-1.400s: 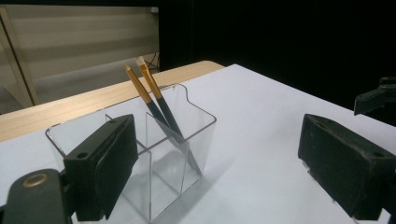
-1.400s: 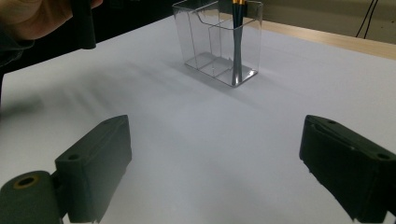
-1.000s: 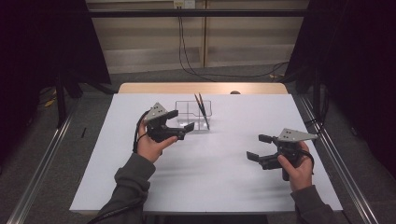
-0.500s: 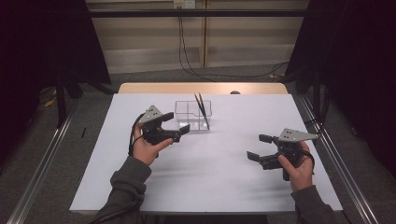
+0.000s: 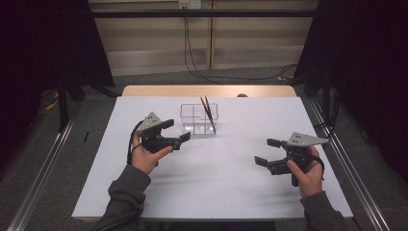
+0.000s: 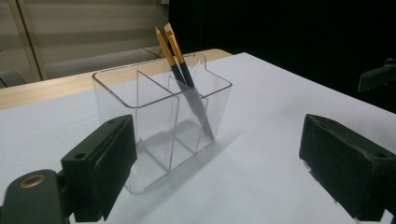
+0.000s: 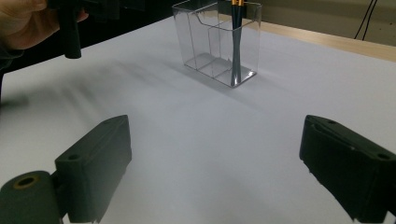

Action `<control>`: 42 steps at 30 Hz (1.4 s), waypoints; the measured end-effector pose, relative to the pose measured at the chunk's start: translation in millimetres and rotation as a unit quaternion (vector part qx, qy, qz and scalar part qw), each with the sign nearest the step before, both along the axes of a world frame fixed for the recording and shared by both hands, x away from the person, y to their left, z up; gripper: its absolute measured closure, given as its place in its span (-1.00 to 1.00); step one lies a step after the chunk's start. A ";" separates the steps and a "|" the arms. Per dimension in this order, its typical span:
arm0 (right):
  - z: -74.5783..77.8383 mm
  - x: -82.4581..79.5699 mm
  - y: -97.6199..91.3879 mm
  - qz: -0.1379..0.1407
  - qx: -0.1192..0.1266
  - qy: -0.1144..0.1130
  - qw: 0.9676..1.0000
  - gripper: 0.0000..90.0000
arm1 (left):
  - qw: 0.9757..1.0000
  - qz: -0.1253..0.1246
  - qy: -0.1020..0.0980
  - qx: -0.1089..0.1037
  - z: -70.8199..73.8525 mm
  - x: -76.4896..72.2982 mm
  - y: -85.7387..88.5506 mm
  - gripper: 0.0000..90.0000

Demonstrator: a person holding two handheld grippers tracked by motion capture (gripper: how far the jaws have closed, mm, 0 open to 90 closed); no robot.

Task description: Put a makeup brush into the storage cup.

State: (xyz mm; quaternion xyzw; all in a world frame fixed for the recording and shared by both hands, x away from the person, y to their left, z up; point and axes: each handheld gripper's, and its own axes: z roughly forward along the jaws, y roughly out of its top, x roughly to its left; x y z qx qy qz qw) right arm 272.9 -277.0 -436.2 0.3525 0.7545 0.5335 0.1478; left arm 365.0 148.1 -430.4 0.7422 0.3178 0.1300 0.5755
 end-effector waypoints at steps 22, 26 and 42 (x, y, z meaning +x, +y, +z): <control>0.2 -0.4 -1.7 -0.004 0.000 0.000 1.000 -0.80 | 1.000 0.003 0.006 0.003 -8.4 -12.0 16.7 -0.77; 0.5 -0.5 -1.9 -0.004 0.001 0.000 1.000 -0.80 | 1.000 0.006 0.007 0.007 -10.1 -14.8 20.8 -0.77; 0.7 -0.1 -2.9 -0.003 0.001 -0.001 1.000 -0.81 | 1.000 0.004 0.003 0.006 -11.9 -24.8 29.2 -0.78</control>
